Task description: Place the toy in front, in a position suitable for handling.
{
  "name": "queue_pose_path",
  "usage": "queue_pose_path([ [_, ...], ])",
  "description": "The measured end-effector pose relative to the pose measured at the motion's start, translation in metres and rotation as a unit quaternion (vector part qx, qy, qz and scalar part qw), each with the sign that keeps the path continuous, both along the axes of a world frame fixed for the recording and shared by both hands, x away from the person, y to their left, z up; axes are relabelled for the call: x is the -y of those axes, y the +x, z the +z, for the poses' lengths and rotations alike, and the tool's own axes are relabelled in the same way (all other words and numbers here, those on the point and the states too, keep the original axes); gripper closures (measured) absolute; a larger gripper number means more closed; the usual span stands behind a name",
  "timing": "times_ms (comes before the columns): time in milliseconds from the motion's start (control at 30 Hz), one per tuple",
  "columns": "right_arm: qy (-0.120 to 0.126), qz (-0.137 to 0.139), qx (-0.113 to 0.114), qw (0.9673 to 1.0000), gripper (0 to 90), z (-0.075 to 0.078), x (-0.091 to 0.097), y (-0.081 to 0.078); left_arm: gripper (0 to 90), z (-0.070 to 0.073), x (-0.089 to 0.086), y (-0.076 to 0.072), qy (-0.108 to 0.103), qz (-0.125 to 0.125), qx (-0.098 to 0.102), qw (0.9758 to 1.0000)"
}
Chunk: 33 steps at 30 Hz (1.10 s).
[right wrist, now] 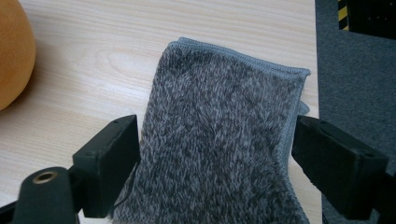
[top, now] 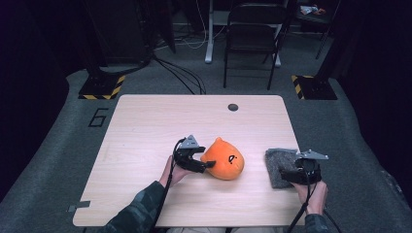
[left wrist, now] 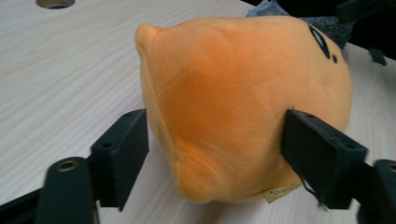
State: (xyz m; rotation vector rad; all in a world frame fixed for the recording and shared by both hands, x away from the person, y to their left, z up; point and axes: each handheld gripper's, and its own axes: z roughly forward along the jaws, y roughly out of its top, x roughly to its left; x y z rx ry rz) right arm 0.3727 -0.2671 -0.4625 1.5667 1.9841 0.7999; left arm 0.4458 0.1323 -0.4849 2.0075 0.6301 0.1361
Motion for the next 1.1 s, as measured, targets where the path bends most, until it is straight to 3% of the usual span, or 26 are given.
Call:
queue_pose_path([
  [267,-0.003,-0.012,-0.011,0.9999,14.2,-0.012,0.000,0.009,46.0,-0.004,0.006,-0.004,0.015,-0.005,-0.007,0.9999],
  [533,-0.002,-0.017,-0.027,0.9995,14.4,-0.018,-0.001,0.014,65.4,-0.005,0.009,-0.010,0.026,0.009,0.017,0.9995],
  [767,-0.001,-0.023,-0.028,0.9993,14.5,-0.022,0.004,0.016,69.0,-0.003,0.012,-0.013,0.009,0.021,0.023,0.9995],
  [933,-0.001,-0.028,-0.037,0.9989,14.6,-0.025,0.004,0.017,70.8,0.002,0.018,-0.018,-0.018,0.041,0.027,0.9986],
  [1100,-0.002,-0.025,-0.033,0.9991,14.7,-0.024,0.004,0.017,71.8,0.009,0.025,-0.024,-0.029,0.062,0.045,0.9966],
])
